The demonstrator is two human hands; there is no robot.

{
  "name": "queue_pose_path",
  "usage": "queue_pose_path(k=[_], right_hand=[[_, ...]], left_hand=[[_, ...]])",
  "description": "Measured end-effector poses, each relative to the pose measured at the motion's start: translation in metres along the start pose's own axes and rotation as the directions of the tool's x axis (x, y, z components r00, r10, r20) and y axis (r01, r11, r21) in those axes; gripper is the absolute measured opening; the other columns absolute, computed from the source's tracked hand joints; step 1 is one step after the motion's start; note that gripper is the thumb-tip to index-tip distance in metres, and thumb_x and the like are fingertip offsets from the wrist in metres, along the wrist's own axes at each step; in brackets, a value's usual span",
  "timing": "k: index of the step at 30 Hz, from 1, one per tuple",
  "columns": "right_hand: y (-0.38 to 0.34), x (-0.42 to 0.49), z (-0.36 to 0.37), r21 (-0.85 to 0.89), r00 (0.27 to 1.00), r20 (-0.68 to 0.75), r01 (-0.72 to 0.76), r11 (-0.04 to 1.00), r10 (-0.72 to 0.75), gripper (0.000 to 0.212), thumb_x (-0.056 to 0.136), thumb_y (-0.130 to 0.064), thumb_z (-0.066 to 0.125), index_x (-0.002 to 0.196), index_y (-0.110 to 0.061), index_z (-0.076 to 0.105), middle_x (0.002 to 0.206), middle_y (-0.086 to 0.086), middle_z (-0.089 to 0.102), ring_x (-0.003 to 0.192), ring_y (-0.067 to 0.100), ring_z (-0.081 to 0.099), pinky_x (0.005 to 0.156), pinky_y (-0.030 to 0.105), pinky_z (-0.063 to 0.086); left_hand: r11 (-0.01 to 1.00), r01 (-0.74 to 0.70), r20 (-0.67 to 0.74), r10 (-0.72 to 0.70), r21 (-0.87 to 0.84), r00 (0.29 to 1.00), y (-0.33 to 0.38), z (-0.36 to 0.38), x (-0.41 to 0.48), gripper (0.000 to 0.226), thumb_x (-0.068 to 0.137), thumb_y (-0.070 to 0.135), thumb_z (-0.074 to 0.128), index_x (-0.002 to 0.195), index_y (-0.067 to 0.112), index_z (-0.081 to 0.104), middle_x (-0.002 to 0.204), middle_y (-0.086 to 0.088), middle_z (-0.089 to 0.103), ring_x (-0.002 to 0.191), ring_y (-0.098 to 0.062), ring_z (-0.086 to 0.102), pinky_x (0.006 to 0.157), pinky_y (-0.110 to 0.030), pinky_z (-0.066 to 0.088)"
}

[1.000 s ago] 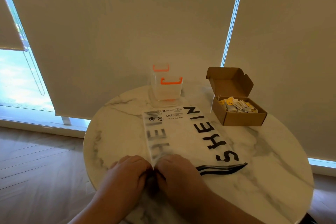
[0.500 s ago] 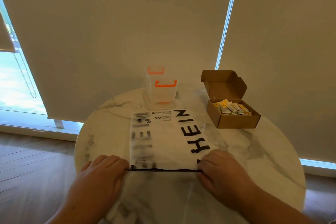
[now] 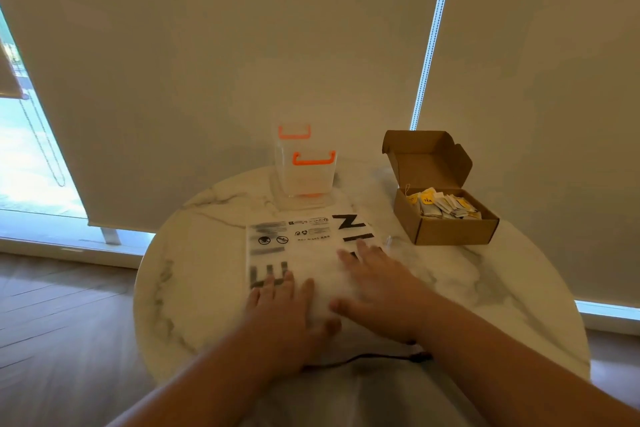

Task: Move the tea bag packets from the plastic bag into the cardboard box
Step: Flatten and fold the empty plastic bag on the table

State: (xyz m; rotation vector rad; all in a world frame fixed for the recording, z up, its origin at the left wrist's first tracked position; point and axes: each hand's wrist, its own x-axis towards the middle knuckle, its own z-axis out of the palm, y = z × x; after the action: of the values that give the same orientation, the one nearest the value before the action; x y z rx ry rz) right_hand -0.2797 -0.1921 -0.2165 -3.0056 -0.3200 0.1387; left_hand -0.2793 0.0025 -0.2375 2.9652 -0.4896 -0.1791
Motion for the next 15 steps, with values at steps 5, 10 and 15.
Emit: queue_pose_path(k=[5,10,15], right_hand=[[0.003,0.01,0.031,-0.013,0.996,0.052,-0.069,0.998,0.069,0.107,0.059,-0.094,-0.002,0.152,-0.042,-0.011,0.163,0.004,-0.013,0.15,0.024,-0.014,0.121,0.047,-0.004],[0.005,0.018,0.034,-0.025,0.994,0.036,-0.105,0.994,0.106,0.096,0.072,-0.091,0.012,0.152,-0.043,-0.009,0.164,0.003,-0.01,0.15,0.024,-0.012,0.12,0.049,-0.004],[0.016,0.004,0.017,0.136,0.998,0.002,-0.062,0.989,0.062,0.088,0.085,-0.078,0.036,0.156,-0.035,0.005,0.164,0.003,-0.005,0.15,0.019,-0.009,0.122,0.039,0.0]], left_hand=[[0.995,-0.051,-0.058,0.055,0.081,0.997,-0.01,0.014,0.011,0.092,0.075,0.082,0.007,0.154,0.034,-0.001,0.164,-0.006,-0.004,0.15,-0.028,-0.008,0.121,-0.048,0.0],[0.991,-0.091,-0.028,0.095,0.097,0.995,-0.02,0.013,0.023,0.105,0.066,0.094,0.009,0.153,0.038,-0.004,0.163,-0.002,-0.011,0.149,-0.024,-0.013,0.121,-0.046,-0.002],[0.985,-0.173,-0.152,0.169,-0.015,0.974,-0.036,0.009,0.013,0.103,0.067,0.094,0.014,0.154,0.038,0.007,0.16,0.008,-0.011,0.15,-0.024,-0.011,0.121,-0.048,-0.001]])
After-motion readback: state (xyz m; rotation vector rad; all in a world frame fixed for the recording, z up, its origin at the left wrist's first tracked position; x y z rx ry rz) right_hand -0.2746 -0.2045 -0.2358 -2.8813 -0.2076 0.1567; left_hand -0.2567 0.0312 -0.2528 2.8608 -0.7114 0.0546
